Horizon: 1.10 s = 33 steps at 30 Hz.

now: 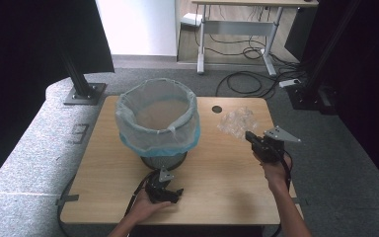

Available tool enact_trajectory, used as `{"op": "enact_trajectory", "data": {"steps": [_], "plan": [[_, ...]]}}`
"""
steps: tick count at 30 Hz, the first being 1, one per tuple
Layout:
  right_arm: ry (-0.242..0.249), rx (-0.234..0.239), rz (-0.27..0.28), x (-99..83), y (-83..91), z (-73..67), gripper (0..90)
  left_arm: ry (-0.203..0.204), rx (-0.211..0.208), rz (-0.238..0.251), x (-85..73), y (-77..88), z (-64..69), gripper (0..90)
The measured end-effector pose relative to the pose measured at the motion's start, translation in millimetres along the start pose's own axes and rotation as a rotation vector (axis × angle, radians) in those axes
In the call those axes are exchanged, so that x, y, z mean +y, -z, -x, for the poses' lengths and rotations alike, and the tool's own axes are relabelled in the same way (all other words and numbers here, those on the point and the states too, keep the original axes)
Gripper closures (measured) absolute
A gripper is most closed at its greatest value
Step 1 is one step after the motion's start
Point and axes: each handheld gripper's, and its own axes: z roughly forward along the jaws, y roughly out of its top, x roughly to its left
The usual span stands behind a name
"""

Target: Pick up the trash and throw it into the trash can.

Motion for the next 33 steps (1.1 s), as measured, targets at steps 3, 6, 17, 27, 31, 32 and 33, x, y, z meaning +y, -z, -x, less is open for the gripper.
{"op": "enact_trajectory", "data": {"steps": [3,6,17,27,31,32,33], "plan": [[0.003,0.010,0.019,5.8,3.4,-3.7,88.0,-0.005,0.001,-0.004,0.1,0.2,-0.2,14.9],[0.002,0.022,0.037,10.8,6.5,-7.3,87.9,-0.005,0.000,-0.005,0.1,0.2,-0.3,14.9],[0.001,0.047,0.098,24.2,20.9,-16.0,88.0,-0.005,0.000,-0.004,0.1,0.1,-0.3,14.9],[0.001,0.056,0.142,32.6,31.4,-19.6,88.0,-0.003,-0.002,-0.003,0.1,0.0,-0.1,14.9],[0.005,0.061,0.157,36.3,34.0,-22.6,88.0,-0.002,-0.002,-0.003,0.1,0.0,-0.1,14.9],[0.007,0.064,0.162,37.3,34.7,-23.2,88.0,-0.002,-0.001,-0.003,0.1,-0.1,-0.1,14.9],[0.007,0.064,0.167,38.4,35.3,-23.9,88.0,-0.002,-0.001,-0.003,0.1,0.0,-0.1,14.9]]}}
